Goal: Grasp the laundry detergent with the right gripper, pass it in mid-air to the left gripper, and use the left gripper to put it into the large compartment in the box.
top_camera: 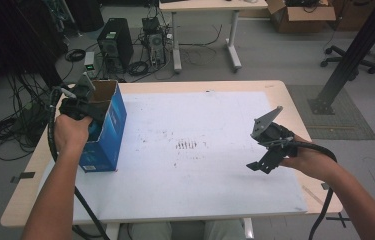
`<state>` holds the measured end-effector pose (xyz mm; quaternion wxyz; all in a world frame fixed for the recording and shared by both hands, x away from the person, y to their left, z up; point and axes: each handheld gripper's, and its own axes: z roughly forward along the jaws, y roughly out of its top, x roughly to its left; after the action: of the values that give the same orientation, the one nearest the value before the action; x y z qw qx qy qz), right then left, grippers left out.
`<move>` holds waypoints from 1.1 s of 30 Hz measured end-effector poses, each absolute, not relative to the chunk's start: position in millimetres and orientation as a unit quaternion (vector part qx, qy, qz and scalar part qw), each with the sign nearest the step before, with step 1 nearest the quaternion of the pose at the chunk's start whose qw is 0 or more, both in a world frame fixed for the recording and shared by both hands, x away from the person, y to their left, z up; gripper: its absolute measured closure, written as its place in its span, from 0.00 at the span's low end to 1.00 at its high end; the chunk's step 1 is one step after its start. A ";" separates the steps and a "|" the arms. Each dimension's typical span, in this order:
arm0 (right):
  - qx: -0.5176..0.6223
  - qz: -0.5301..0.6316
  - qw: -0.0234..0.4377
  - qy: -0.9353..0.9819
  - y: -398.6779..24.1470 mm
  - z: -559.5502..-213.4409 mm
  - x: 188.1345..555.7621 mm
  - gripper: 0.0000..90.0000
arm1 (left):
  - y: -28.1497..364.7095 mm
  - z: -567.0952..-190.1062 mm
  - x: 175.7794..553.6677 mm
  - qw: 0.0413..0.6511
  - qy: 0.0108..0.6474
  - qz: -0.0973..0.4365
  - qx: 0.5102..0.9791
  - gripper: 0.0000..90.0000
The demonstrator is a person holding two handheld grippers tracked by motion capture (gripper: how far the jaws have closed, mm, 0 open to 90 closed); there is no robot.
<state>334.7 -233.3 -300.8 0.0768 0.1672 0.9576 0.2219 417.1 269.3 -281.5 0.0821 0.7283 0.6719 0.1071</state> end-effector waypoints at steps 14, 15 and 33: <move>0.167 0.223 0.078 0.957 -234.4 -297.8 331.6 0.07 | 269.8 -267.5 413.0 0.096 0.666 0.119 0.730 0.26; 0.167 0.223 0.078 0.957 -234.3 -297.4 331.1 0.07 | 269.5 -265.5 412.5 0.097 0.666 0.121 0.730 0.24; 0.166 0.226 0.082 0.956 -236.2 -292.4 326.2 0.06 | 267.9 -204.6 391.8 0.135 0.641 0.150 0.740 0.09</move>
<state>326.2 -236.2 -292.4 0.0818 0.1663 0.9565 0.2255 391.8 267.9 -204.6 0.1350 0.7404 0.6411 0.1498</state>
